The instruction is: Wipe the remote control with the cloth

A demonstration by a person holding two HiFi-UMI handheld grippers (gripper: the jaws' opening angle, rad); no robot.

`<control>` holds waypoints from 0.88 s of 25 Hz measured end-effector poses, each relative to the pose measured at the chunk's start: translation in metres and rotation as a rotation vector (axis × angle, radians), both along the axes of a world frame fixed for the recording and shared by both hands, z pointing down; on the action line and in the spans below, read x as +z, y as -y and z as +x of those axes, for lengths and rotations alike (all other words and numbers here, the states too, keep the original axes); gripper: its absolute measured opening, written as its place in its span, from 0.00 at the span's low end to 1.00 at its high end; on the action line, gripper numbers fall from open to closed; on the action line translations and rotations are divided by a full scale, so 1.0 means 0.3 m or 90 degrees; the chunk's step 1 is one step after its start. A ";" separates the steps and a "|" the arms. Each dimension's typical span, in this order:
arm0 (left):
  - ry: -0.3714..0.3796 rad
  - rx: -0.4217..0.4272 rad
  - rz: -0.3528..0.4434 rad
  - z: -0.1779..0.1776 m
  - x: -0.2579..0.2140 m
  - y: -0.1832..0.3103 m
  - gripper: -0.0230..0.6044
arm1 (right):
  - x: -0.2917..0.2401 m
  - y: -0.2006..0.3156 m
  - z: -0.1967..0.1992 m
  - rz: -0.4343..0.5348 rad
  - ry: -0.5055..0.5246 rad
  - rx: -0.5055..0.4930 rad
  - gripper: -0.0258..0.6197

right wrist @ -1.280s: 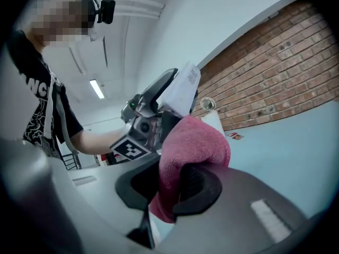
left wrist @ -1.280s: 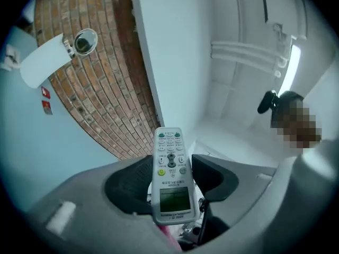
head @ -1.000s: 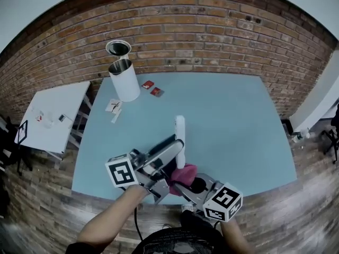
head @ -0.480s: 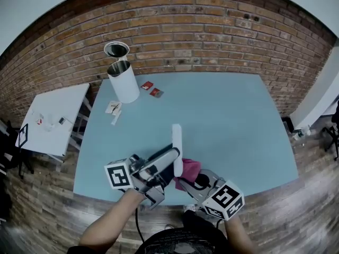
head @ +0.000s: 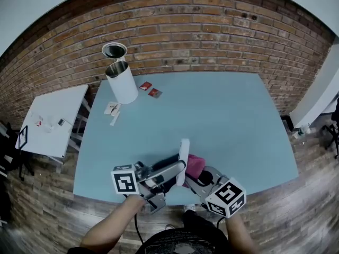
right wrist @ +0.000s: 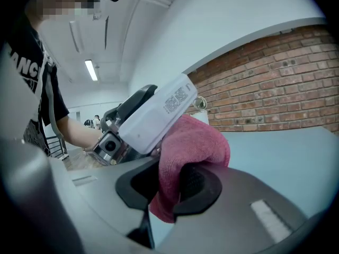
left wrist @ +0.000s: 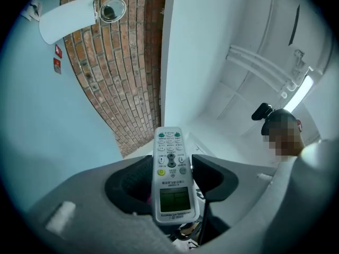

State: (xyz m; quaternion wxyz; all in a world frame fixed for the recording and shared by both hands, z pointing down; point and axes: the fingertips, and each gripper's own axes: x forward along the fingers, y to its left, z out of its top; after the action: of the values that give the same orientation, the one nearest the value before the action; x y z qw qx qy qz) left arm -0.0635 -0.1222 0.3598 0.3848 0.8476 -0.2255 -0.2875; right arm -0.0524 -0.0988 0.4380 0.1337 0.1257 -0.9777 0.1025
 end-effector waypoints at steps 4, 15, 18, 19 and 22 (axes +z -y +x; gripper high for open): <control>0.083 -0.005 -0.038 0.007 0.110 0.009 0.42 | 0.078 0.028 0.042 -0.034 -0.018 0.040 0.14; 0.430 0.065 -0.081 0.065 0.449 0.011 0.41 | 0.253 0.110 0.189 -0.149 -0.039 0.184 0.14; 0.534 0.091 -0.081 0.066 0.537 0.007 0.41 | 0.280 0.117 0.215 -0.163 -0.049 0.198 0.14; 0.572 0.102 -0.077 0.068 0.566 0.006 0.41 | 0.288 0.118 0.223 -0.167 -0.052 0.200 0.14; 0.675 0.141 -0.058 0.075 0.645 -0.002 0.41 | 0.315 0.119 0.236 -0.177 -0.064 0.201 0.14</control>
State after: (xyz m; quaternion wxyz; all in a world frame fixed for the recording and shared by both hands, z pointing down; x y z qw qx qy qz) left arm -0.0411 -0.1216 0.5534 0.2824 0.8776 -0.3104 0.2316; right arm 0.0183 -0.1344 0.5324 0.1807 0.2624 -0.9145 0.2494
